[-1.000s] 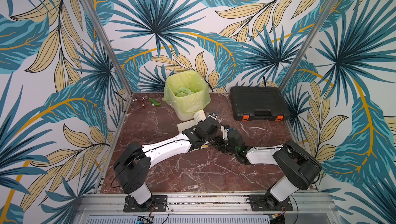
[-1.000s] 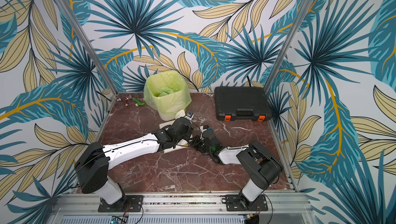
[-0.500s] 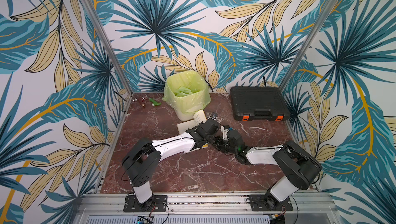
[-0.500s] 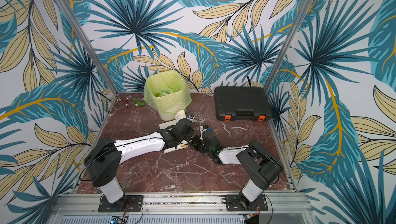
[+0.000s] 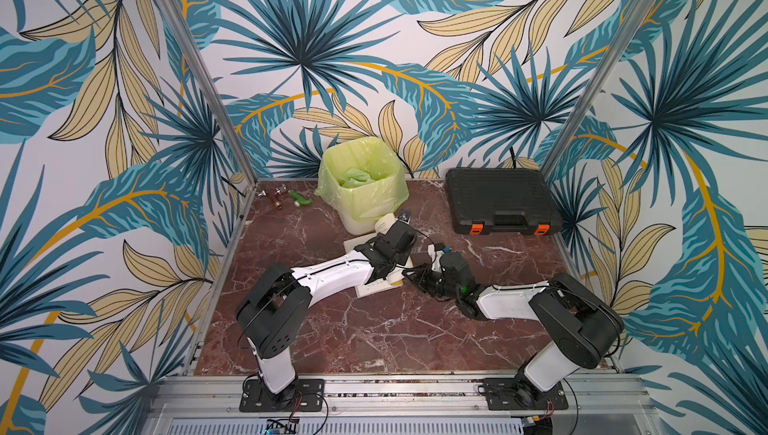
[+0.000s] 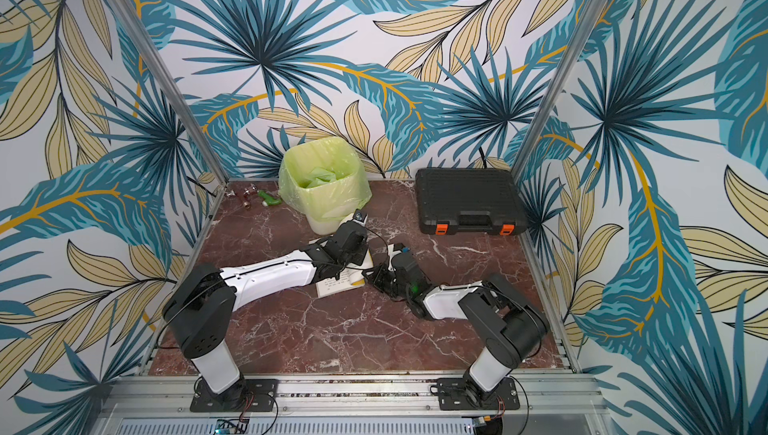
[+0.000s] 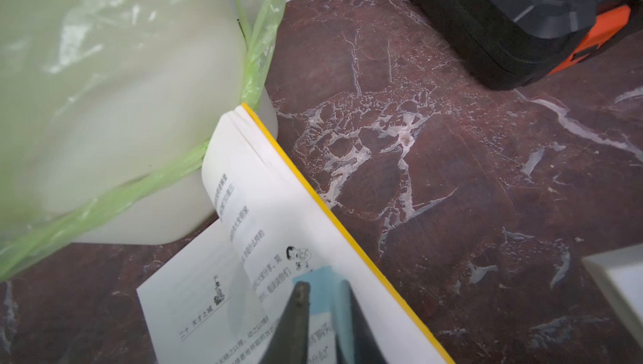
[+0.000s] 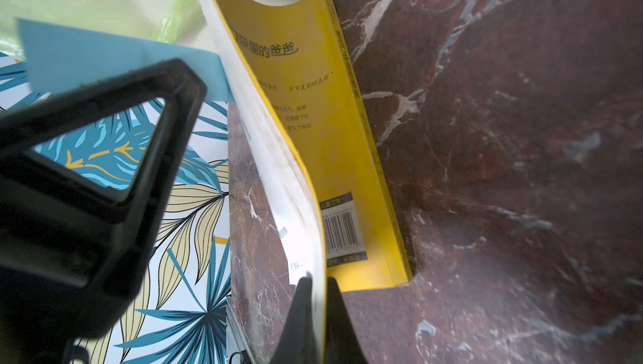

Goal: Peel off the used sticky note
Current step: Tear off the note from the book.

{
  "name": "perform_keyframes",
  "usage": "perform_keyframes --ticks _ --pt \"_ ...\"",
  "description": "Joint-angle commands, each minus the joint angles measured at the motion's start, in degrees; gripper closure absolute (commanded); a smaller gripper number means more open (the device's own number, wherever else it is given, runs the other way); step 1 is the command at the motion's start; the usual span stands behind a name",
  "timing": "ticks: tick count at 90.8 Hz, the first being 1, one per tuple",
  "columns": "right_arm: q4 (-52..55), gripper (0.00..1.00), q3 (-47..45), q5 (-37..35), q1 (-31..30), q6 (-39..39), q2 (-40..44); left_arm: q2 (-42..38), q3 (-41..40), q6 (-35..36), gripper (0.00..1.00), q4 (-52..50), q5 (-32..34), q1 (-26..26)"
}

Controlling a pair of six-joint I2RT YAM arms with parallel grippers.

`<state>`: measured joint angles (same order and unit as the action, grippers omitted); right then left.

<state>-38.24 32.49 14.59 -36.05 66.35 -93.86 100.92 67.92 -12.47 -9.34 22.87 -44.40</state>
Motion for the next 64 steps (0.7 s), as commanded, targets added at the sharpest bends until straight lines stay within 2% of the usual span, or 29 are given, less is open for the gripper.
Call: perform_keyframes --ticks 1,3,28,50,64 --pt "3.99 1.0 -0.32 0.8 -0.74 -0.78 -0.5 0.06 1.86 -0.23 0.97 1.35 -0.93 0.32" --pt "3.97 1.0 -0.32 0.79 -0.7 -0.78 -0.52 -0.09 1.91 -0.2 1.0 1.3 -1.08 0.31" --pt "3.36 1.0 -0.61 0.44 -0.76 -0.04 -0.9 -5.08 0.43 0.52 1.0 -0.75 -0.9 0.51" --pt "3.1 1.0 -0.87 -0.26 -0.73 0.54 -1.48 -9.54 0.1 2.54 1.0 -4.92 4.18 0.62" --pt "3.87 1.0 -0.59 -0.3 -0.71 0.53 -1.82 -14.78 1.35 2.54 1.0 -6.12 -2.67 0.52"
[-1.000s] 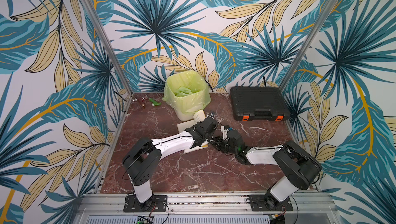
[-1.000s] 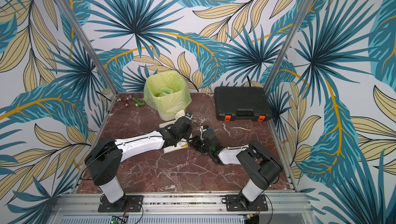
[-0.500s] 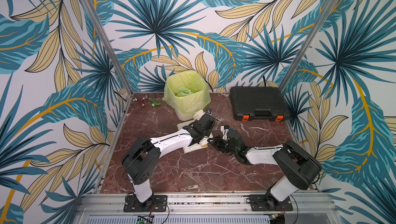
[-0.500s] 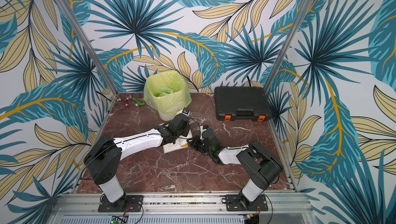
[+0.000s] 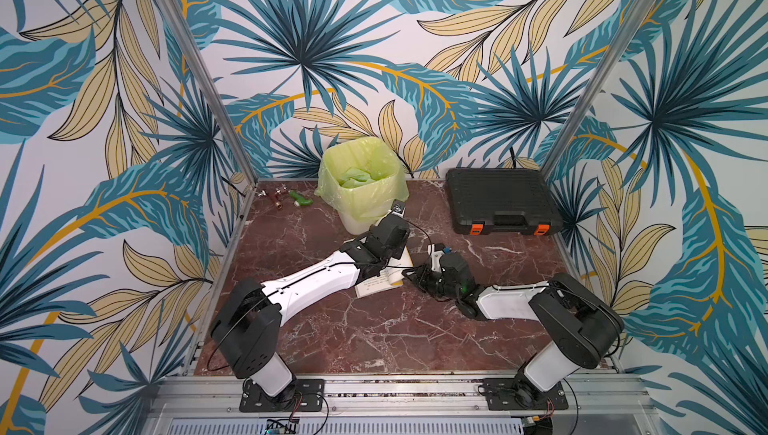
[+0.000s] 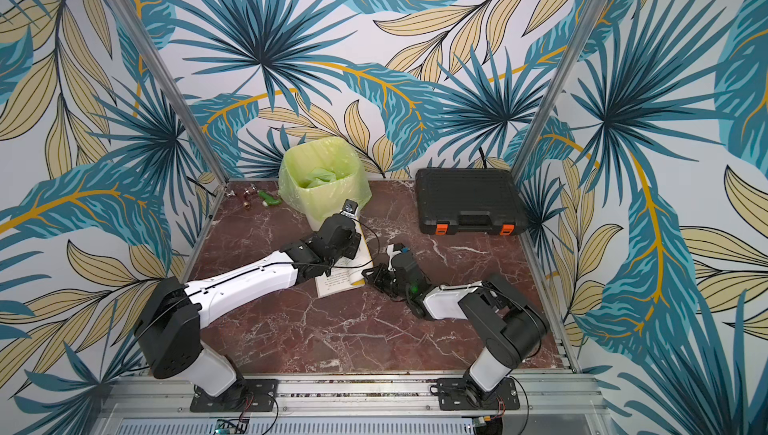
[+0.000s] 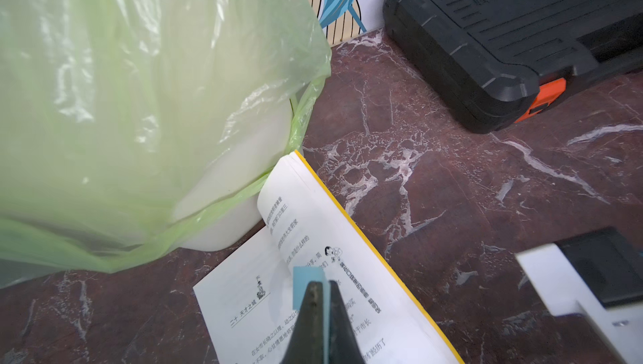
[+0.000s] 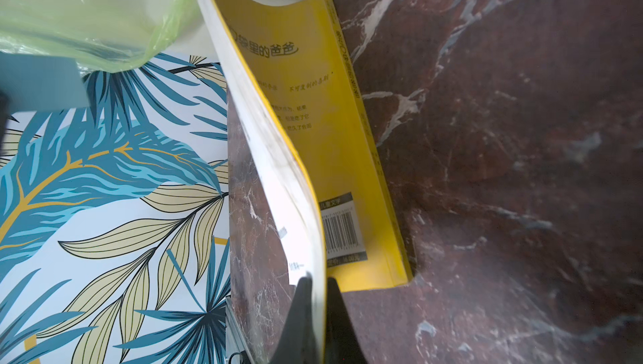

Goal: Peel off the used sticky note
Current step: Tear off the note from the book, then place the note in the trash bin.

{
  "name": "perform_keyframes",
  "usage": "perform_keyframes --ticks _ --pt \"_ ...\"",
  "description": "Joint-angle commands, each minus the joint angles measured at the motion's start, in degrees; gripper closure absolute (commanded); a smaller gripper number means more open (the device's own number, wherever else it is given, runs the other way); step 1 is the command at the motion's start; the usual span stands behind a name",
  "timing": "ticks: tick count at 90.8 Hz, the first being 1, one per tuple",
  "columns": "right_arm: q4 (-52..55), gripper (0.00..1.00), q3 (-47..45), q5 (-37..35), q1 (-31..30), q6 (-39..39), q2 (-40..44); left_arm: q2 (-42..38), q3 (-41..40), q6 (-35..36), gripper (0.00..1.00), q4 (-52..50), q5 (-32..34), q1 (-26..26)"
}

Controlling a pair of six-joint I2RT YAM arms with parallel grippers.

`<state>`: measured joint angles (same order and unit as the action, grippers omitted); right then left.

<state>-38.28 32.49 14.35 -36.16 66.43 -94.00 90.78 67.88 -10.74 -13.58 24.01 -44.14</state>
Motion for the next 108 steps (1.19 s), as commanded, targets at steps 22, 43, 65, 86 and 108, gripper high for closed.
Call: perform_keyframes --ticks 22,43,65,86,108 --pt "3.91 1.0 -0.33 0.55 -0.59 0.47 -2.56 -10.41 7.58 7.09 1.0 0.42 -0.22 1.07" --pt "4.46 1.0 0.02 0.78 -0.64 -0.02 -2.24 -3.02 20.54 8.28 1.0 -4.41 -0.36 10.42" --pt "7.02 1.0 0.46 -0.1 -0.6 -1.27 -0.38 8.42 28.93 5.79 1.0 -8.46 -5.89 18.89" --pt "7.91 1.0 0.72 -0.33 -0.59 -1.67 0.45 10.8 29.28 4.75 0.94 -9.26 -8.66 20.62" --pt "10.39 1.0 1.35 -0.97 -0.58 -3.23 2.78 7.07 24.89 3.5 0.28 -7.36 -12.53 20.87"
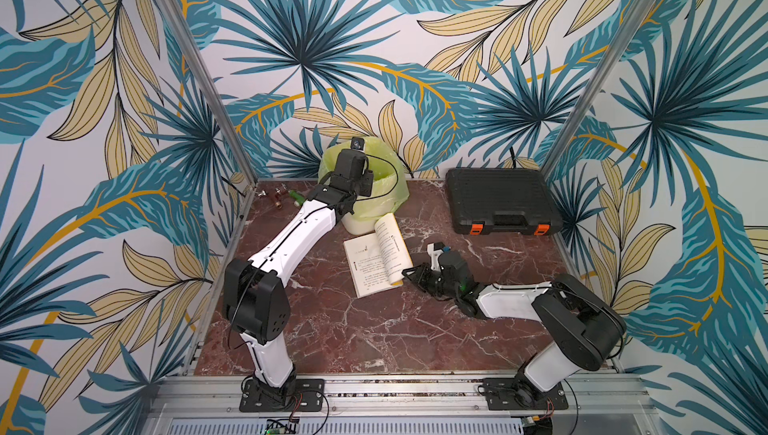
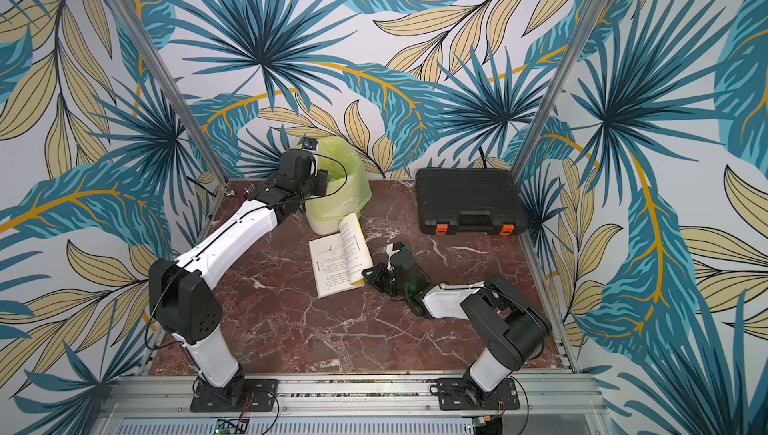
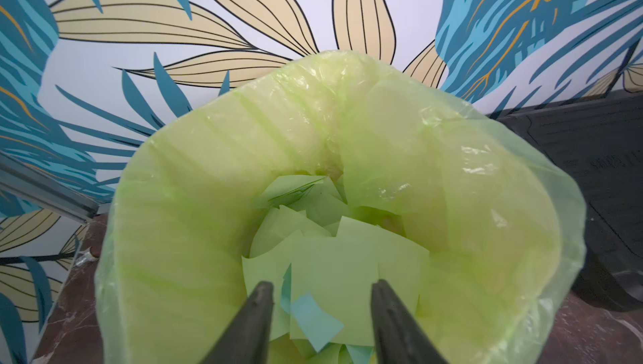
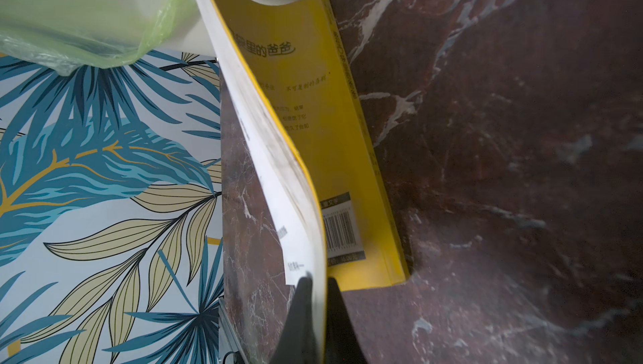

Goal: Peel off the used sticky note
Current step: Place the note in the trash bin.

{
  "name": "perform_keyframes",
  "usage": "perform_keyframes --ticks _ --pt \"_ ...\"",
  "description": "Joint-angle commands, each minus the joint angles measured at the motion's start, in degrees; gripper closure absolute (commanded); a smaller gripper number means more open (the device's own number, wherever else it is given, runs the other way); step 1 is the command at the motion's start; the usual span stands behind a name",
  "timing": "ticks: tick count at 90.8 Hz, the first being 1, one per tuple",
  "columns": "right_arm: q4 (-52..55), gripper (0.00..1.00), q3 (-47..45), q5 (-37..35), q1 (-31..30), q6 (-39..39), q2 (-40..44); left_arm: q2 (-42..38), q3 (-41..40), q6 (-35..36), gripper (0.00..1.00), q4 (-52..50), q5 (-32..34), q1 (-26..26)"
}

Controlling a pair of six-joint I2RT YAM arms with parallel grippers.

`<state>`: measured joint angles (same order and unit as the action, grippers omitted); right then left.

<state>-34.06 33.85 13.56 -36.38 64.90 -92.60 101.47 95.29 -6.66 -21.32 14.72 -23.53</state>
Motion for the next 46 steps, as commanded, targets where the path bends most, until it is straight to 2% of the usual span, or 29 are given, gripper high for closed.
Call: perform_keyframes --ticks 1,5,24,37,46 --pt "6.23 1.0 -0.01 -0.24 -0.32 -1.71 1.5 -3.9 -2.85 -0.62 0.26 0.57 -3.49 0.25" --pt "6.58 1.0 -0.04 -0.31 -0.24 -1.85 2.07 -5.54 -4.0 -0.66 0.21 1.56 -4.56 0.24" --pt "7.28 1.0 -0.62 -0.33 1.19 -1.87 4.71 -14.26 -9.3 -1.7 0.1 4.66 -8.18 0.3" --pt "11.52 1.0 0.31 -0.77 1.47 -5.04 7.49 -20.77 -15.13 -3.58 0.01 8.33 -13.53 0.25" --pt "15.01 1.0 1.39 -1.41 1.42 -8.24 9.52 -25.98 -20.41 -4.73 0.0 9.72 -13.88 0.28"
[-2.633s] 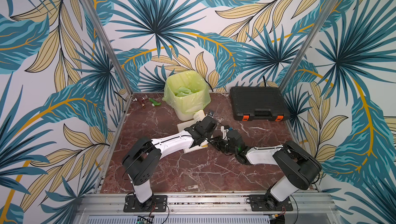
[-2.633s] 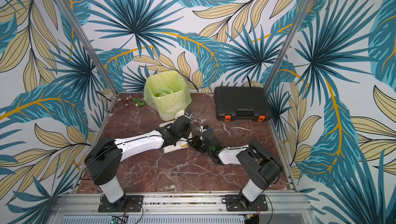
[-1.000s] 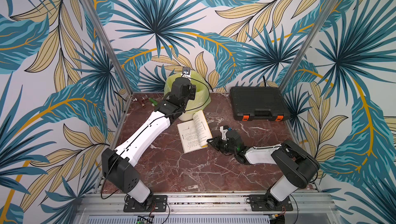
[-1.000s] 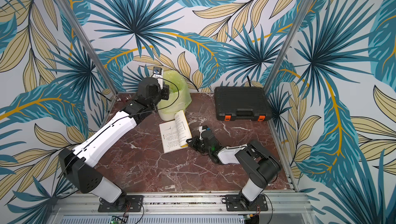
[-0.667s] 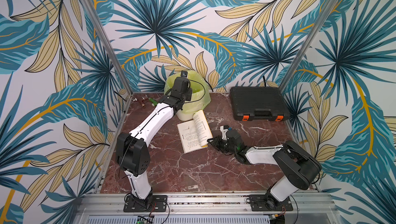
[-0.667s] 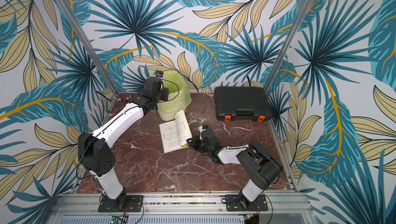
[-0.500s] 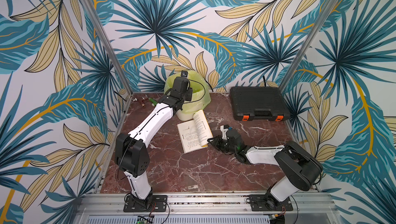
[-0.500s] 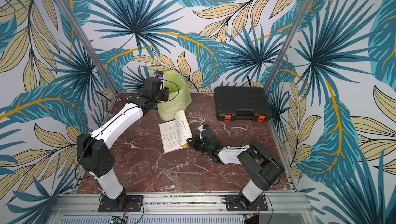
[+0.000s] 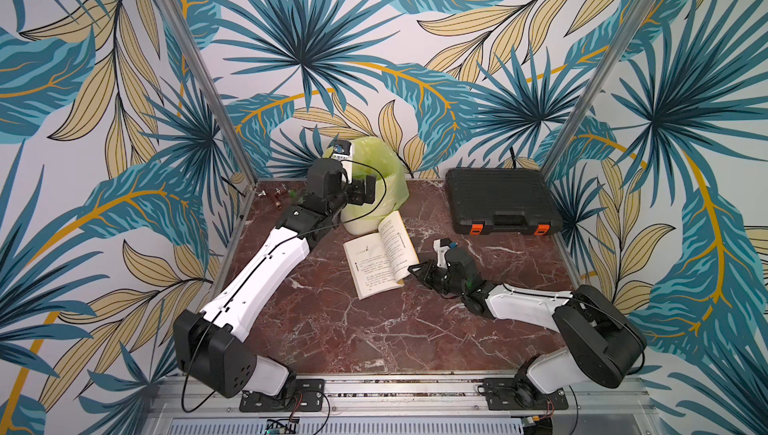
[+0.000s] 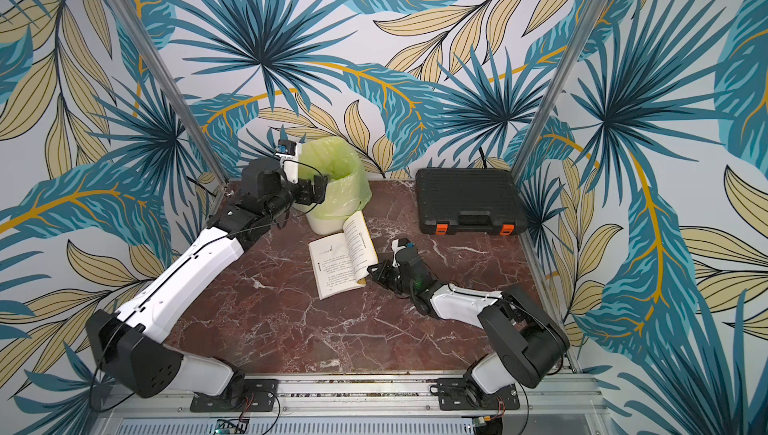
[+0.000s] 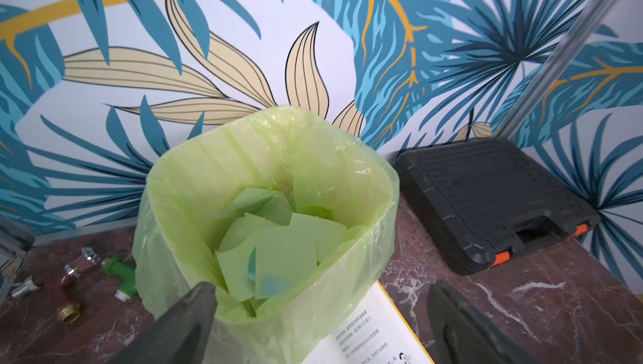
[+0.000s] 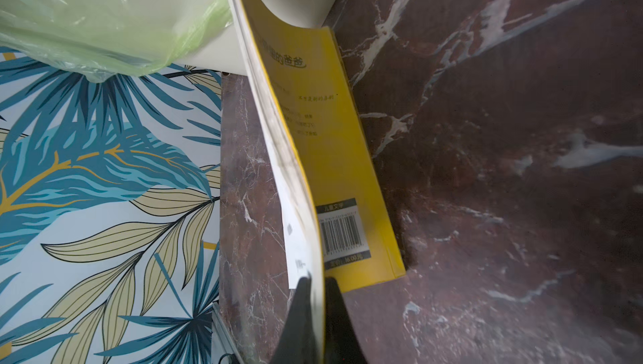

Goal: Peel off the used sticky note
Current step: Place the note in the trash bin, then close the book at the center of the board, then reset both arms

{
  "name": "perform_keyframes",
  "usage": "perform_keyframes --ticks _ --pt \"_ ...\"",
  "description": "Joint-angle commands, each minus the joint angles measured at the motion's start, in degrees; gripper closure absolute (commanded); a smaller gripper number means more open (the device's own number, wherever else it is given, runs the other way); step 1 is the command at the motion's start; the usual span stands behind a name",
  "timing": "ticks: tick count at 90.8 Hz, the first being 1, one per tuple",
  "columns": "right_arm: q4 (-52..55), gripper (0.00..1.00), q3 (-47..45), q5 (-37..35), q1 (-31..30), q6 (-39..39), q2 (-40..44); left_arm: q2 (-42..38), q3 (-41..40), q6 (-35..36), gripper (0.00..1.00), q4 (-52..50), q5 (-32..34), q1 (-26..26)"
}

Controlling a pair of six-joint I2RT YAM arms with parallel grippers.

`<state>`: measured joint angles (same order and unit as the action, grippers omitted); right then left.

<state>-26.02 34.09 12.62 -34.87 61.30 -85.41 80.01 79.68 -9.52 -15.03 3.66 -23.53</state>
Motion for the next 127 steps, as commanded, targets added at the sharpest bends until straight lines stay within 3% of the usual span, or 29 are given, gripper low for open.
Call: perform_keyframes --ticks 1,12,27,40,58,65,78,89,96,115,122,127 --pt "7.4 1.0 1.29 -0.52 -0.1 -5.15 2.56 -5.08 -5.41 -1.93 0.0 3.47 -2.41 0.26" --pt "9.37 0.99 2.87 0.61 -0.1 -8.39 3.57 -12.59 -13.28 -2.98 0.0 2.71 5.06 0.3" --pt "6.88 0.7 4.37 5.47 -0.03 -10.48 4.0 -22.64 -22.09 -4.6 0.0 -0.01 14.79 0.36" --pt "12.09 0.47 6.89 4.69 0.51 -15.61 6.34 -28.87 -28.74 -5.2 0.0 -3.44 20.7 1.15" --pt "25.79 0.32 12.82 2.88 8.78 -26.24 9.67 -27.67 -36.6 -4.57 0.0 -1.51 20.5 5.63" --pt "33.98 0.28 16.06 -1.08 13.43 -32.09 10.35 -25.86 -39.55 -3.28 0.0 4.1 17.37 8.88" --pt "36.72 0.17 16.71 -11.85 21.98 -41.41 12.92 -19.95 -43.33 1.33 0.0 11.96 14.11 14.41" --pt "31.23 0.09 12.98 -21.68 26.78 -47.79 14.07 -14.67 -46.09 5.55 0.0 19.14 11.97 17.0" --pt "23.93 0.01 8.95 -22.13 29.55 -50.52 13.88 -12.57 -48.65 8.1 0.0 25.8 11.08 17.11" --pt "6.84 0.01 2.0 -23.86 33.32 -56.39 6.57 -8.53 -60.46 14.92 0.0 55.49 4.15 17.15" --pt "-3.46 0.0 -1.82 -24.05 33.63 -58.48 3.98 -5.52 -61.04 15.51 0.0 59.79 4.34 17.14" --pt "-5.03 0.01 -2.01 -22.77 34.07 -58.36 2.57 -3.15 -61.13 15.88 0.0 62.01 3.61 17.13"
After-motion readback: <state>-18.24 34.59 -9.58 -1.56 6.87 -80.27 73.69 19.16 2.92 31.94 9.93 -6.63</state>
